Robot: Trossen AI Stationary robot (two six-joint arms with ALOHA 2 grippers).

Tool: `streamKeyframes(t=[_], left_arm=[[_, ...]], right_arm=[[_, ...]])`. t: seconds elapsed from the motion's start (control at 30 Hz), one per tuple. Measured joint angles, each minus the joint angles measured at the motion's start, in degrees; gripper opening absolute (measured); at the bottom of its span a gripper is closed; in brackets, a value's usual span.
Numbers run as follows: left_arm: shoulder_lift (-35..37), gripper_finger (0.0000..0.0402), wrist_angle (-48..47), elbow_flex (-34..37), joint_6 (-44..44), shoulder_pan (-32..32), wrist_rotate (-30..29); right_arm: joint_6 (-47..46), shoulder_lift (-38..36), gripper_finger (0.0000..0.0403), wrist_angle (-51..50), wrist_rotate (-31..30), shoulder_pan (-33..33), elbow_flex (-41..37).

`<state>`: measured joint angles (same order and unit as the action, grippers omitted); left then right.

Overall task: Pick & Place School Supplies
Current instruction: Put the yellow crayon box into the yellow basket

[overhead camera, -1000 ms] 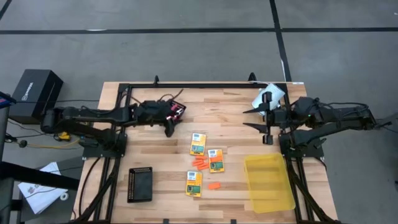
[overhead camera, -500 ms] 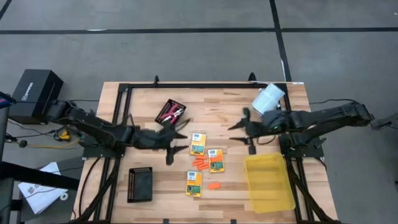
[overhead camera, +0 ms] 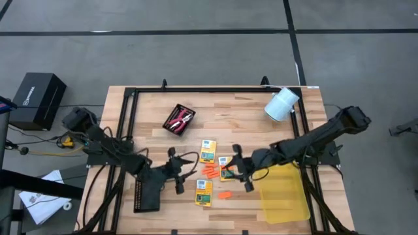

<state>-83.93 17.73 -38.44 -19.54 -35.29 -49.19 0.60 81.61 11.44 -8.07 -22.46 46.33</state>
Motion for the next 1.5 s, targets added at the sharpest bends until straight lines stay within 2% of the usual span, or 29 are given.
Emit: streamKeyframes(t=[0.2,0.4,0.5,0.63,0.73,0.93,1.5], left_arm=[[-7.14,0.0173,0.93,0.0,-6.03,-4.51,-4.5],[-10.39,0.0172,2.13,0.04,-9.72,-8.32,-4.75],[-10.35,0.0172,2.98,0.02,-9.82,-9.53,-4.98],[-9.46,0.0172,3.69,0.01,-9.34,-10.8,-6.16],[-9.15,0.0172,3.62,0.0,-9.34,-11.78,-6.19],[-9.12,0.0172,3.91,0.0,-8.99,-13.22,-6.52],[-9.12,0.0172,4.82,0.0,-7.71,-13.2,-6.54]], right_arm=[[-5.12,5.75,0.0161,5.19,-6.38,-4.78,0.09],[-8.97,11.79,0.0161,1.89,-16.42,-9.4,5.48],[-11.44,15.48,0.0161,-5.68,-22.12,-10.91,10.13],[-17.61,21.09,0.0161,-18.11,-26.68,-11.27,15.89],[-22.81,24.95,0.0161,-26.2,-27.65,-10.75,18.57],[-29.04,29.92,0.0161,-35.47,-27.36,-10.25,20.7],[-31.12,30.09,0.0161,-38.69,-23.96,-10.82,20.47]])
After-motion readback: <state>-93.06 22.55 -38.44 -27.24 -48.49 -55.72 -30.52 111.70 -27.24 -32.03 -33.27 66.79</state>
